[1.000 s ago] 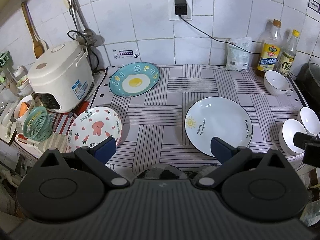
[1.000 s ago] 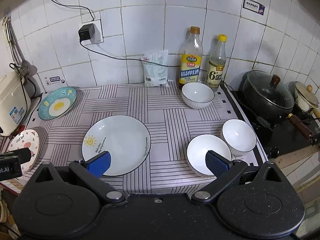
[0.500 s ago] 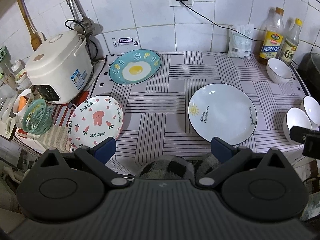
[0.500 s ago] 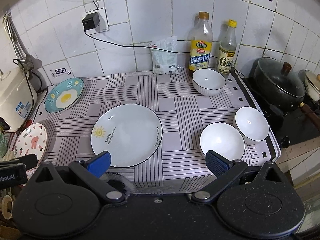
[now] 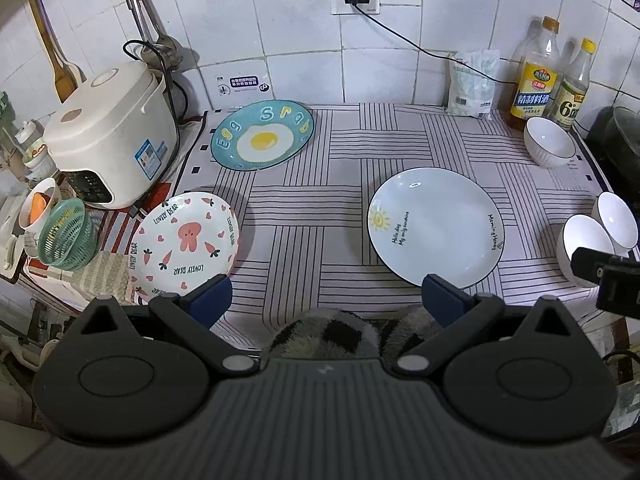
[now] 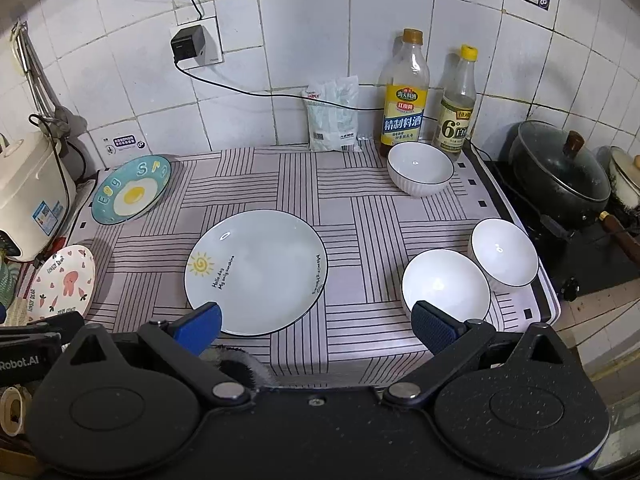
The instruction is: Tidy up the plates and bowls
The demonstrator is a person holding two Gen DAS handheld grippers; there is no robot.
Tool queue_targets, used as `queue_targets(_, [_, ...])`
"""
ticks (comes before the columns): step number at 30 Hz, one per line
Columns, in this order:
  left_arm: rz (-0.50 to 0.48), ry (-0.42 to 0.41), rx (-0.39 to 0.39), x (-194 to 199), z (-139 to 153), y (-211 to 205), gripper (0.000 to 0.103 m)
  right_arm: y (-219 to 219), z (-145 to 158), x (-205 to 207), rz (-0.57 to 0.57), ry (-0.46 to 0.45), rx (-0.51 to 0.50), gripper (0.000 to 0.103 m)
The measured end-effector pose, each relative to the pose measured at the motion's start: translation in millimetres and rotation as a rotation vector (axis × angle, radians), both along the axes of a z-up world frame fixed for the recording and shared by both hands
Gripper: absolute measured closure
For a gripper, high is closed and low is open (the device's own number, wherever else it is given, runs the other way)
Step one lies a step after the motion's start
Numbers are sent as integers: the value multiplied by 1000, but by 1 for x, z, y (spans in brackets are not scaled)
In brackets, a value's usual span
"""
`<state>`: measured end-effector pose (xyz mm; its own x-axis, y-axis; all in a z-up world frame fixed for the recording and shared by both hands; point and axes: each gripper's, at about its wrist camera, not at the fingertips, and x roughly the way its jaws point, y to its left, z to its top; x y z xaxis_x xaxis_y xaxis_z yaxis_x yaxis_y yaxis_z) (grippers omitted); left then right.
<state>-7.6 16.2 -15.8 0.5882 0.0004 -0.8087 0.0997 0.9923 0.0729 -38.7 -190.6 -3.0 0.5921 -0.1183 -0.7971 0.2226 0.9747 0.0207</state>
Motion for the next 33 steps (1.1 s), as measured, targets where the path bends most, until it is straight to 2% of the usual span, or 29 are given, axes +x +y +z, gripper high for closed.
queue_targets(23, [-9,-3,-5,-4,2,-4,0,1,5,-6,-10,-26,-38,1])
queue_targets(26, [-22,-9,-5,-3,2,-3,0,2,10,-10,20,-79,-51,1])
queue_targets(30, [-53,-53,-18,8,-1,4,0,1,16,-12,127,-236,-121,1])
queue_targets(33, [-68,-91,10,24,-12,6,0,-8,12,-6,216,-354,-135,1])
